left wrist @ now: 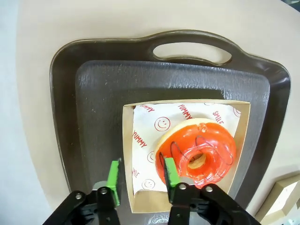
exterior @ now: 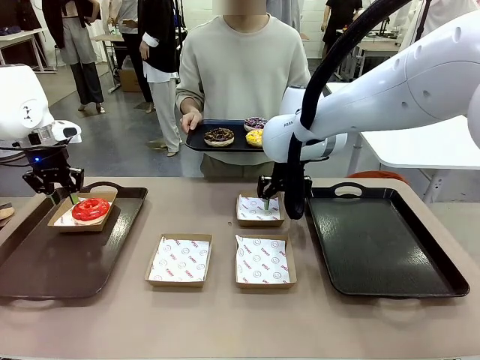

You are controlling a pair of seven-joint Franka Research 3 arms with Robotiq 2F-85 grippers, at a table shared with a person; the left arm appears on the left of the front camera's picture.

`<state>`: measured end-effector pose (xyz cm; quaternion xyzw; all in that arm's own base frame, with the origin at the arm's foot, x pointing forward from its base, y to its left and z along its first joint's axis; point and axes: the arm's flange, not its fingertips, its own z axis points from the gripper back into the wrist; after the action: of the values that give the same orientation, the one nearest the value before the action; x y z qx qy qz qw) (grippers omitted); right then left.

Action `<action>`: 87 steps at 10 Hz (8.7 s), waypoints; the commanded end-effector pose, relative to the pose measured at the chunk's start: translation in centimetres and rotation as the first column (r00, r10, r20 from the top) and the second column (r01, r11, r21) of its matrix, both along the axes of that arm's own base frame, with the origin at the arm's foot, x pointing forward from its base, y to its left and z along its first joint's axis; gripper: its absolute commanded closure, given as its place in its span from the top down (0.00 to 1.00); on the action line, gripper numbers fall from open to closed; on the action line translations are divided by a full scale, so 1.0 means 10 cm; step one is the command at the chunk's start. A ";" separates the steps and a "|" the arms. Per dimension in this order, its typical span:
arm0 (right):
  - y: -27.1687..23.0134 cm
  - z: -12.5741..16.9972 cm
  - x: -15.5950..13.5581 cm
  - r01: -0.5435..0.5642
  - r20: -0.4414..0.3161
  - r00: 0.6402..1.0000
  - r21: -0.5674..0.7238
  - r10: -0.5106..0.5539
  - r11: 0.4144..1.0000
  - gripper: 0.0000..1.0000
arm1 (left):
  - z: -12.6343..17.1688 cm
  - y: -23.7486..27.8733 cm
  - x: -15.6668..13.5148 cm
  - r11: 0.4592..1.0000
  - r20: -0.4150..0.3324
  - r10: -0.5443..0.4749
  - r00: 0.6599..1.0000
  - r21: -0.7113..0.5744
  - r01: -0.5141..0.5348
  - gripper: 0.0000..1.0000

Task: Individually package the donuts and arrange them on the tray.
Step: Place the picked Paper togo box on the Handle tray while simultaneously picking up another Paper togo box from the table with the other hand.

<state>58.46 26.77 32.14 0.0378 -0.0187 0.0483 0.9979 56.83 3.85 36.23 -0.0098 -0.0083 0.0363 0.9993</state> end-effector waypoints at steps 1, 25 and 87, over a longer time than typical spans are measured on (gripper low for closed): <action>-0.03 -0.01 -0.07 -0.017 0.021 1.000 0.005 0.017 1.000 0.28 | 0.02 0.02 0.03 1.000 0.005 0.008 1.000 -0.020 -0.008 0.87; -0.26 1.60 -0.34 0.106 0.101 0.989 -0.007 -0.105 0.994 0.00 | 1.09 1.54 -1.62 0.397 0.046 0.038 0.998 -0.917 0.028 1.00; -2.66 0.92 -0.21 0.204 -0.039 0.978 -0.046 -0.206 0.978 0.01 | 0.15 -2.08 -1.39 0.989 -0.033 -0.128 0.991 -0.078 0.125 1.00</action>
<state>56.55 0.26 41.26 0.0107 0.0076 -0.0529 0.9985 43.29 -16.04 38.69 -0.0748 0.0263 -0.0413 0.9960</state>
